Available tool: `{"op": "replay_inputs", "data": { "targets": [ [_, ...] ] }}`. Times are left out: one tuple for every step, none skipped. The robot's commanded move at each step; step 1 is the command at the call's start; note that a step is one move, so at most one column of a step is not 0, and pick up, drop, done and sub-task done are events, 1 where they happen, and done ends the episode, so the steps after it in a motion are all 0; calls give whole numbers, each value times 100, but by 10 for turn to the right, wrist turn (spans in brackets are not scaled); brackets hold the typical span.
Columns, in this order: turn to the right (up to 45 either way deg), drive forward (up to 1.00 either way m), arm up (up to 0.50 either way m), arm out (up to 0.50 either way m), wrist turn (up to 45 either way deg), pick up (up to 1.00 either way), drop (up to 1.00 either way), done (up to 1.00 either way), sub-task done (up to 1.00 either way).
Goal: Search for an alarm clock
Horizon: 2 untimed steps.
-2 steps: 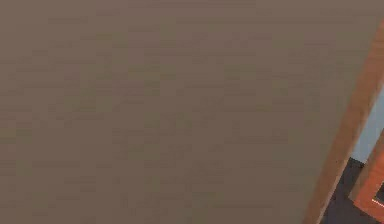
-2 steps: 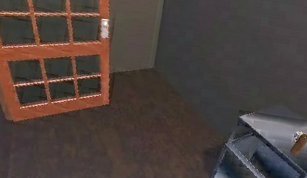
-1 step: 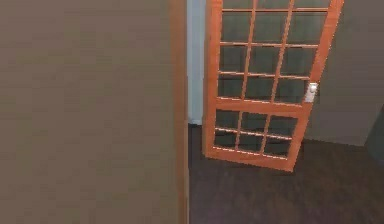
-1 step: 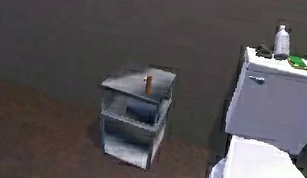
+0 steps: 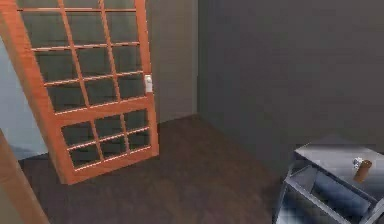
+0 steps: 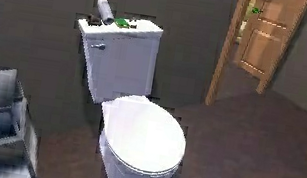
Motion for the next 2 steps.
{"op": "replay_inputs", "data": {
  "targets": [
    [450, 0, 0, 0, 0, 0, 0, 0, 0],
    [120, 0, 0, 0, 0, 0, 0, 0, 0]
  ]
}}
